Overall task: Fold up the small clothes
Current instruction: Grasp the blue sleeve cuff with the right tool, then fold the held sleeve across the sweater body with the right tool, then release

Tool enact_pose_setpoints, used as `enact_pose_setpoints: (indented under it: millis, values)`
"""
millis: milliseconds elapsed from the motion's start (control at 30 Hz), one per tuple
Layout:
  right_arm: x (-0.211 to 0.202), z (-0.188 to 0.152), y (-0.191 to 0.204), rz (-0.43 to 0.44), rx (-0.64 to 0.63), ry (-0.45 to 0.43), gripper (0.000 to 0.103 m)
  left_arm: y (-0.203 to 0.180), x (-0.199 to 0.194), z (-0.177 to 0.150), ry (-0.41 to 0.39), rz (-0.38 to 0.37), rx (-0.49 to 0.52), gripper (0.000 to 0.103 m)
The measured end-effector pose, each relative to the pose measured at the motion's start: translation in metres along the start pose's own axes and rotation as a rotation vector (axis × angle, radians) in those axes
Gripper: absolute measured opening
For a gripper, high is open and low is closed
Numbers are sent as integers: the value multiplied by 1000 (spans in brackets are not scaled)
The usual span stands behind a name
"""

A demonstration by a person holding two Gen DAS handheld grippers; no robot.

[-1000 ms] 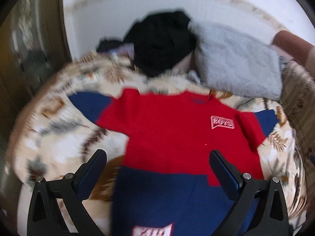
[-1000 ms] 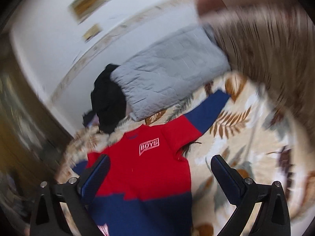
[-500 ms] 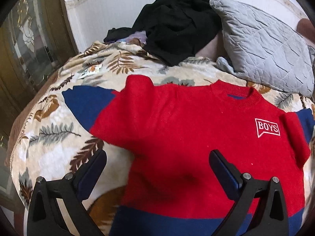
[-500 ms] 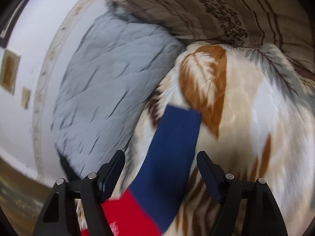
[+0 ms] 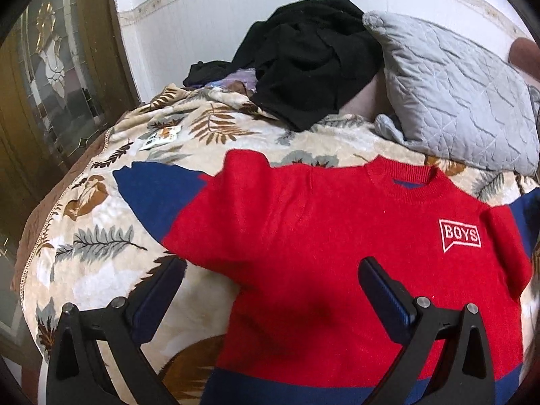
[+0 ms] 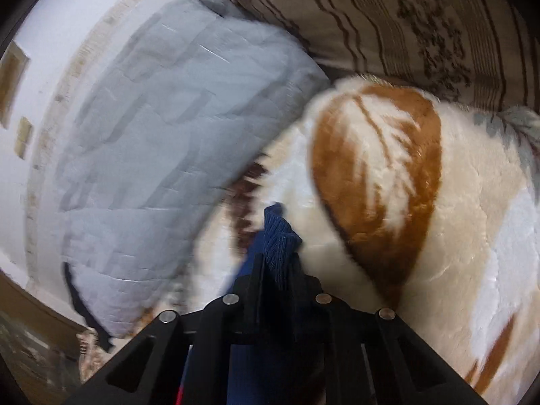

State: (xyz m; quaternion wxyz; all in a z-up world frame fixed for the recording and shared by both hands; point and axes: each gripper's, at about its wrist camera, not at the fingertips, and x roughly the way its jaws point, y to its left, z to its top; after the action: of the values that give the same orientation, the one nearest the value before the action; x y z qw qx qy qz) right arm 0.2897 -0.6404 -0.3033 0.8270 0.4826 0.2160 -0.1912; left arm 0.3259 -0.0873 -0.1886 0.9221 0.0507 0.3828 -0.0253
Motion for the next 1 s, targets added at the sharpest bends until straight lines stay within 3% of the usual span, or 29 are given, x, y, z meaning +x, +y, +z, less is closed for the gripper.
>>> enact_pose_setpoints:
  millis: [200,400,500,600,800,833,867,900,933,1000]
  values:
    - [-57,-23,76,165,-89,-7,14,19,-17,4,-52,17,-23,103]
    - [-96,-84,181,317,-167,78,14,60,-27,2,-98,104,-69,103]
    - [-97,-127,230,393,-177,139,14,89,-26,-1,-107,144,-102,103]
    - [-89,-174,271,449,-169,188,14,123,-19,-6,-68,169,-157,103]
    - [-42,-270,313,488,-154,340,18,170,-8,-12,-23,195,-259,103]
    - [-36,-284,318,509,-149,366,21,172,-7,-13,-16,195,-263,103]
    - [-30,-297,322,529,-148,402,40,173,-7,-14,-10,194,-264,103]
    - [-25,-308,324,540,-151,436,79,172,-6,-15,-6,187,-262,103]
    - [-24,-315,324,547,-142,459,91,169,-4,-14,-4,177,-257,103]
    - [-30,-318,321,581,-120,448,94,163,-1,-12,1,172,-229,103]
